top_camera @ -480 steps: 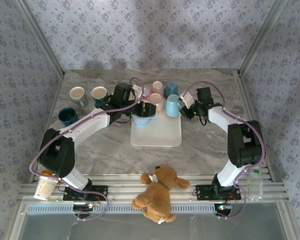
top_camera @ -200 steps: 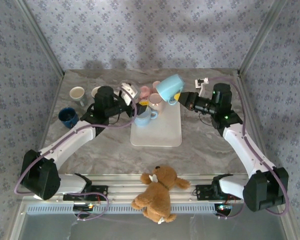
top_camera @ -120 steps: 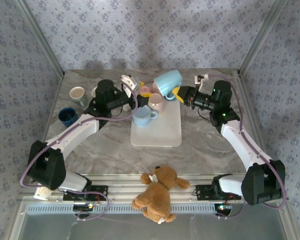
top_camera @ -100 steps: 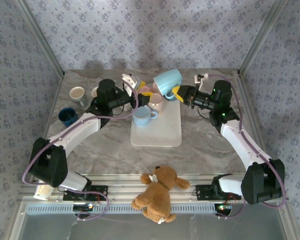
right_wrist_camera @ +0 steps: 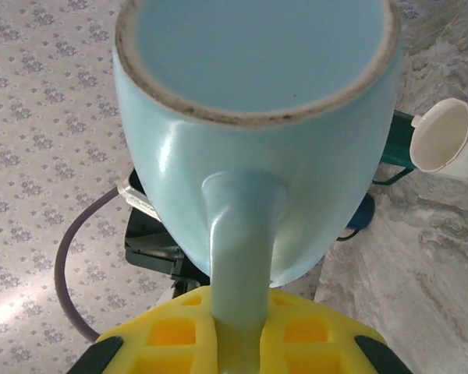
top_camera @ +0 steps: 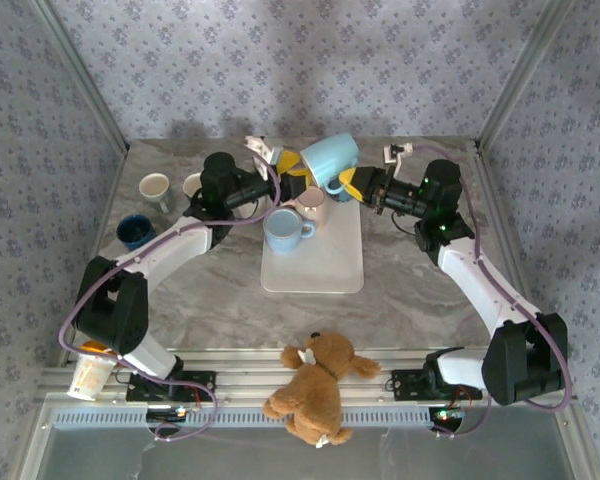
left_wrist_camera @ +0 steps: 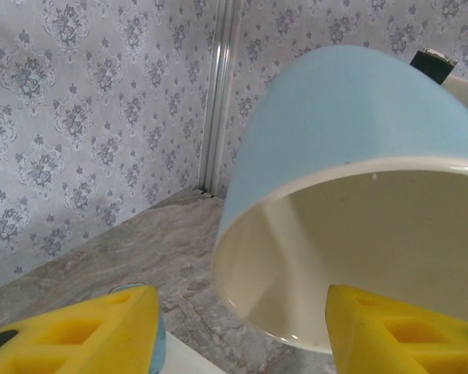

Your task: Turn the mug right side up

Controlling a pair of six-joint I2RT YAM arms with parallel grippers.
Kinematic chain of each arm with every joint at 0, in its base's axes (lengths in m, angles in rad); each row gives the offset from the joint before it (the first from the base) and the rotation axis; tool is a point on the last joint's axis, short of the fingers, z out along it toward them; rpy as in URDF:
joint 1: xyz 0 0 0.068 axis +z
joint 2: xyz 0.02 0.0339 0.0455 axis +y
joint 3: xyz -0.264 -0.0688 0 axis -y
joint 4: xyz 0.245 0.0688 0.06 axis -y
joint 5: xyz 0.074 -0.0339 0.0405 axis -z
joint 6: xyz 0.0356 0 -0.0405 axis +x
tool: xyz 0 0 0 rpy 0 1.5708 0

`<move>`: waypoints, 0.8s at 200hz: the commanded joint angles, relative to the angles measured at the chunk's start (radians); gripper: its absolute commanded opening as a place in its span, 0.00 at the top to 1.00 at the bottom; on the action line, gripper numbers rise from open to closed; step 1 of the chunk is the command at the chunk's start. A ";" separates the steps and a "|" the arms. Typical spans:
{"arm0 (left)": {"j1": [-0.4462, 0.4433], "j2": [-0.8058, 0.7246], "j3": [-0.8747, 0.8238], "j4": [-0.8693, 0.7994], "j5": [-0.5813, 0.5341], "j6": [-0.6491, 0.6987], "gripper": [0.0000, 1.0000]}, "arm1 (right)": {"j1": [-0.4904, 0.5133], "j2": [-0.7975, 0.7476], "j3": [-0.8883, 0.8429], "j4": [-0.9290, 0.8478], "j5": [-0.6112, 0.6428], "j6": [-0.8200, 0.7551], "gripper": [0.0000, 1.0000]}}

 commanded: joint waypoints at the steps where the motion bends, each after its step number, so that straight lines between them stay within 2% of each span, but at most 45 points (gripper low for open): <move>1: -0.008 0.018 0.047 0.093 0.007 -0.048 0.43 | 0.012 0.000 0.058 0.126 -0.023 0.020 1.00; 45: -0.016 0.035 0.059 0.157 0.015 -0.073 0.52 | 0.027 0.022 0.040 0.177 -0.004 0.057 1.00; 79: -0.015 0.035 0.058 0.160 0.023 -0.071 0.71 | 0.035 0.028 0.029 0.204 0.005 0.074 1.00; 115: -0.015 0.032 0.043 0.162 0.010 -0.050 0.86 | 0.037 0.033 0.012 0.235 0.003 0.101 1.00; 133: -0.016 0.031 0.043 0.167 0.007 -0.048 0.96 | 0.035 0.033 0.001 0.227 0.005 0.100 1.00; 147: -0.016 0.028 0.044 0.165 0.009 -0.050 1.00 | 0.033 0.032 -0.012 0.208 0.017 0.101 0.94; 160: -0.015 0.028 0.047 0.164 0.012 -0.057 1.00 | 0.030 0.028 -0.023 0.199 0.029 0.095 0.79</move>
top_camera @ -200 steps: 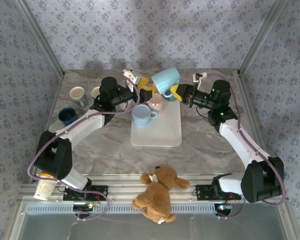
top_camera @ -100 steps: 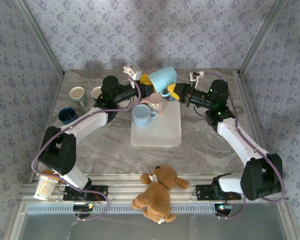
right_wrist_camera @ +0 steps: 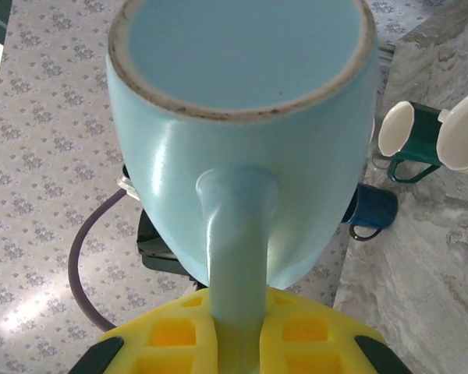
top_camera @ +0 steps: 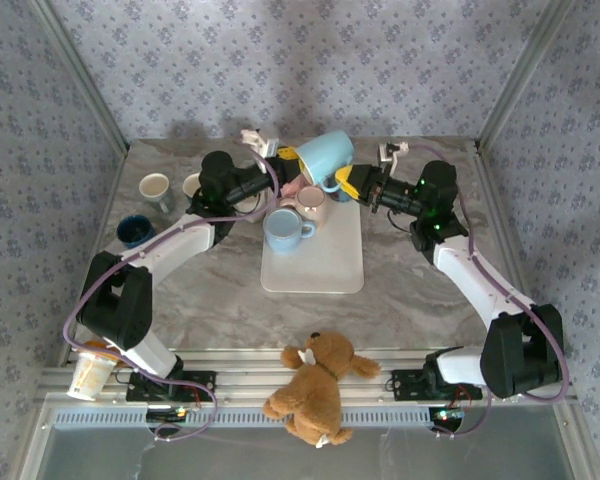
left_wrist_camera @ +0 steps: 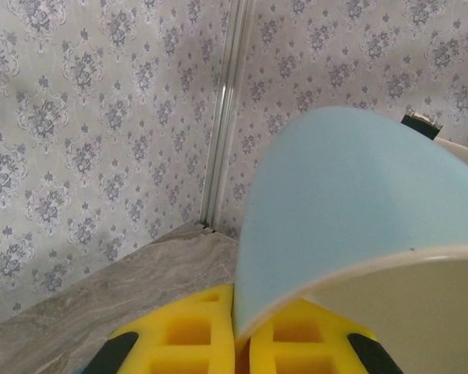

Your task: Turn the mug right side up

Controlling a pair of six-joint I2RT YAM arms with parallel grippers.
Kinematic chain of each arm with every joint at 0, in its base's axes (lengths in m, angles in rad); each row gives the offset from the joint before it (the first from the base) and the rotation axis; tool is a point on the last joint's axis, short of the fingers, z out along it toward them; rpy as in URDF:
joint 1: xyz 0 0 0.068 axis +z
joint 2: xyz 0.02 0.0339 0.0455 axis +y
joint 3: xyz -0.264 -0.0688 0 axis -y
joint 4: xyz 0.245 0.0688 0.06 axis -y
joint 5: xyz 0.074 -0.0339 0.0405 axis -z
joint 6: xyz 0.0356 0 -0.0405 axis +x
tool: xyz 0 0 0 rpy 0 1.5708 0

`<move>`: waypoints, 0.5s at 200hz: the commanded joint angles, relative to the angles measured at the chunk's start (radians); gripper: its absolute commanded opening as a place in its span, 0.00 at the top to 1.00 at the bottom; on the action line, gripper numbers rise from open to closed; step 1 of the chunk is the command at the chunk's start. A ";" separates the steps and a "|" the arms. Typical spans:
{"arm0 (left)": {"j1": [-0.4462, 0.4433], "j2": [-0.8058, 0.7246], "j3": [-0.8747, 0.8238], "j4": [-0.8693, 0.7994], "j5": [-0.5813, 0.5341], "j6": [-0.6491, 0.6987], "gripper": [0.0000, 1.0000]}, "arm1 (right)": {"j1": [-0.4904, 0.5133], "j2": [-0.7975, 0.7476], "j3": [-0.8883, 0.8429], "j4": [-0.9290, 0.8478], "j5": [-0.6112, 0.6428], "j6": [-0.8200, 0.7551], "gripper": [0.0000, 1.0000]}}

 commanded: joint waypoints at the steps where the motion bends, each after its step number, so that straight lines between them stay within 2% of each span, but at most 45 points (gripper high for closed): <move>1: -0.019 -0.004 0.031 0.037 0.030 0.017 1.00 | 0.011 -0.007 -0.007 0.083 0.026 0.005 0.78; 24: -0.019 -0.007 0.045 0.003 0.032 0.009 1.00 | 0.010 -0.030 -0.013 -0.005 0.058 -0.046 0.43; 45: -0.020 -0.014 0.040 0.012 0.028 -0.002 1.00 | 0.004 -0.057 -0.006 -0.141 0.094 -0.121 0.19; 57: -0.020 -0.019 0.034 0.024 0.020 -0.011 1.00 | -0.006 -0.067 -0.009 -0.207 0.115 -0.154 0.14; 74: -0.020 -0.026 0.031 0.020 0.012 -0.008 1.00 | -0.025 -0.075 -0.030 -0.198 0.124 -0.148 0.11; 80: -0.020 -0.031 0.030 0.011 0.008 -0.003 1.00 | -0.031 -0.080 -0.035 -0.199 0.125 -0.150 0.05; 100: -0.019 -0.051 0.021 -0.033 -0.005 0.032 1.00 | -0.049 -0.108 -0.039 -0.239 0.138 -0.185 0.03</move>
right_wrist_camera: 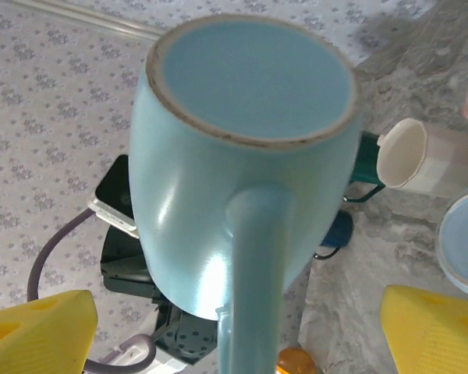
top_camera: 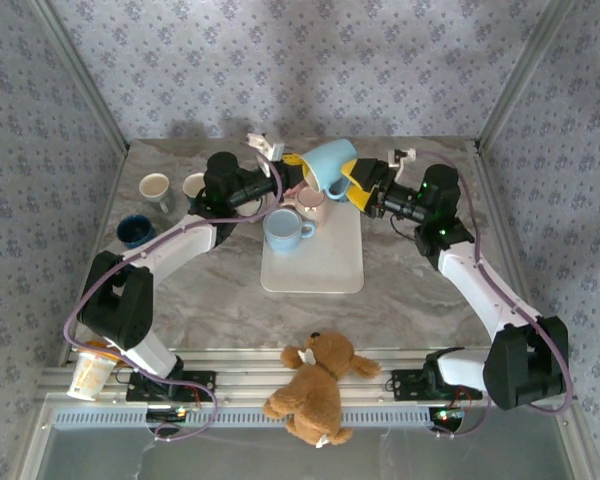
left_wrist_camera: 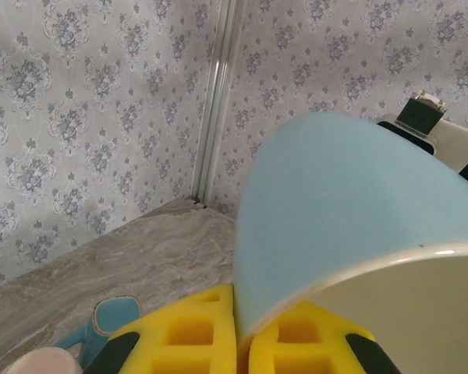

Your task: Turn the mug right side up

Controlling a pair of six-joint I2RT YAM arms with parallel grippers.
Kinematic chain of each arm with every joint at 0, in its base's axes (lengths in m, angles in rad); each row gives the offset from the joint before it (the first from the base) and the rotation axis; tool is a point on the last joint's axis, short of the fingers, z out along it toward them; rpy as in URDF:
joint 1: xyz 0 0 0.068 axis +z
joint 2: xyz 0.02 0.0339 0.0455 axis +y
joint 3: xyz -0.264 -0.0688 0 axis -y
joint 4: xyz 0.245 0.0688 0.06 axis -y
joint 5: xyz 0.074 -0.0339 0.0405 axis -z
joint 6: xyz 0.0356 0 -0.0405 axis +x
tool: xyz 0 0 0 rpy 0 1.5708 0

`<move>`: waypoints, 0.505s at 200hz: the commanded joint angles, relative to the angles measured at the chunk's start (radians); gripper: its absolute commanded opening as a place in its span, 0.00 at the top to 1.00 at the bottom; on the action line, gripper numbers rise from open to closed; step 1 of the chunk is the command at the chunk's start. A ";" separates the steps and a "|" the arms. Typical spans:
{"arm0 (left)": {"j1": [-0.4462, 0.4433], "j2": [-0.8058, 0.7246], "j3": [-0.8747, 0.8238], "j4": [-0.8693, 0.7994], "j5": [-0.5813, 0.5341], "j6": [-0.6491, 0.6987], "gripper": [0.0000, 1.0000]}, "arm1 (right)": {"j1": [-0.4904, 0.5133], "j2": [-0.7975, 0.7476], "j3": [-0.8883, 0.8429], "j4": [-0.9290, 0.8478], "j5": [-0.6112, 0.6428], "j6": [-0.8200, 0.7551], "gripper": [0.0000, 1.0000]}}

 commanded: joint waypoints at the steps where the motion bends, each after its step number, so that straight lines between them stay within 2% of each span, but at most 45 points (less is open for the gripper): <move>1: -0.007 -0.054 0.021 0.035 -0.012 0.026 1.00 | -0.021 -0.046 -0.008 -0.074 0.035 -0.068 0.03; 43: 0.007 -0.103 -0.001 -0.058 -0.014 0.065 1.00 | -0.052 -0.108 0.044 -0.304 0.066 -0.263 0.02; 65: 0.016 -0.141 0.002 -0.139 -0.026 0.086 1.00 | -0.057 -0.135 0.078 -0.443 0.122 -0.396 0.02; 80: 0.017 -0.180 0.003 -0.224 -0.048 0.116 1.00 | -0.058 -0.158 0.096 -0.525 0.175 -0.497 0.02; 101: 0.022 -0.232 0.041 -0.406 -0.067 0.149 1.00 | -0.059 -0.193 0.092 -0.552 0.235 -0.611 0.03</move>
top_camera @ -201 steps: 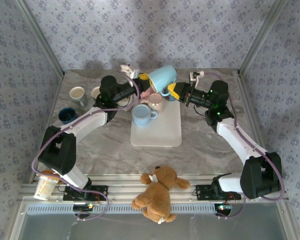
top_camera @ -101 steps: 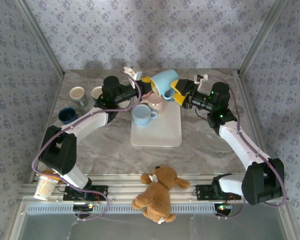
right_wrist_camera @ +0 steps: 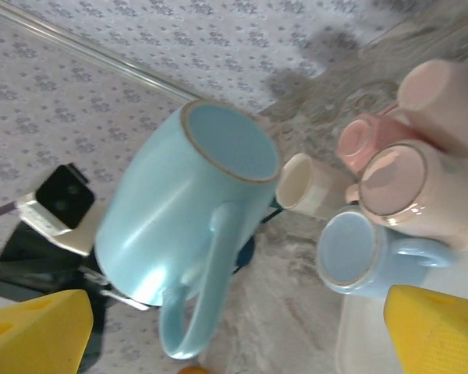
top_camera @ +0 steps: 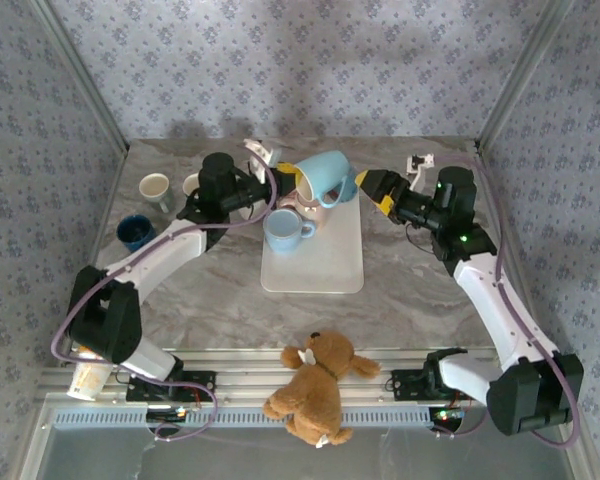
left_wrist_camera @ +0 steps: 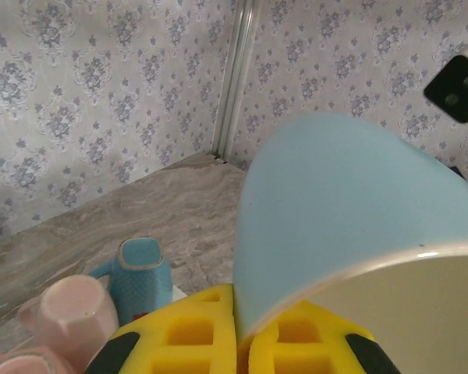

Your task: Turn the mug right side up

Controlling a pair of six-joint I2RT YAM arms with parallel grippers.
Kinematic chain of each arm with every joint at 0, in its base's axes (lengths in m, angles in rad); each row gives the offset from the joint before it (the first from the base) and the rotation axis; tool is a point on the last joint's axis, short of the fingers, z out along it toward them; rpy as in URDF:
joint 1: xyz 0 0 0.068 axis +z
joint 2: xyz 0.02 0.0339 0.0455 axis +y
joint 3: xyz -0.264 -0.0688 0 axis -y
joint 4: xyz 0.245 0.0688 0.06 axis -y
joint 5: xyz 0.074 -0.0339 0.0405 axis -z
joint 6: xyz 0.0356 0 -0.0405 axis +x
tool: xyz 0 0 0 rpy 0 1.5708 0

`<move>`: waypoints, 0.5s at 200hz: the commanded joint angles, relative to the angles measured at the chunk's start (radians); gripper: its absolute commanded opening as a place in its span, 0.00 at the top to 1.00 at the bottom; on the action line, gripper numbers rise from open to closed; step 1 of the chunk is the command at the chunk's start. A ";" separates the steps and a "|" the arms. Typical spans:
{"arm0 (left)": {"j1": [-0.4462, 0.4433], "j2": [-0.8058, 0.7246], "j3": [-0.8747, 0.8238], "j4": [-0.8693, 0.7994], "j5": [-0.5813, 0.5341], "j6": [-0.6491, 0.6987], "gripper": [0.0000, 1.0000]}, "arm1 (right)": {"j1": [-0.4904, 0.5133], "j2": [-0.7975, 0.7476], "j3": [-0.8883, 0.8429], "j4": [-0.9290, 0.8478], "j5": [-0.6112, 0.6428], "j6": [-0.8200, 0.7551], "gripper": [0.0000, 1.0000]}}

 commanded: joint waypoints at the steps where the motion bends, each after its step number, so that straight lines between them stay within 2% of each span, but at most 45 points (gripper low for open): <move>1: 0.010 -0.110 0.066 -0.138 -0.022 0.055 1.00 | -0.005 -0.051 0.034 -0.121 0.097 -0.206 0.03; 33: 0.013 -0.191 0.095 -0.388 -0.095 0.095 1.00 | 0.002 -0.101 0.025 -0.126 0.151 -0.384 0.05; 72: 0.020 -0.290 0.108 -0.604 -0.246 0.062 1.00 | 0.004 -0.121 0.015 -0.175 0.195 -0.460 0.06; 100: 0.027 -0.352 0.100 -0.717 -0.338 0.055 1.00 | 0.016 -0.126 -0.024 -0.143 0.189 -0.510 0.07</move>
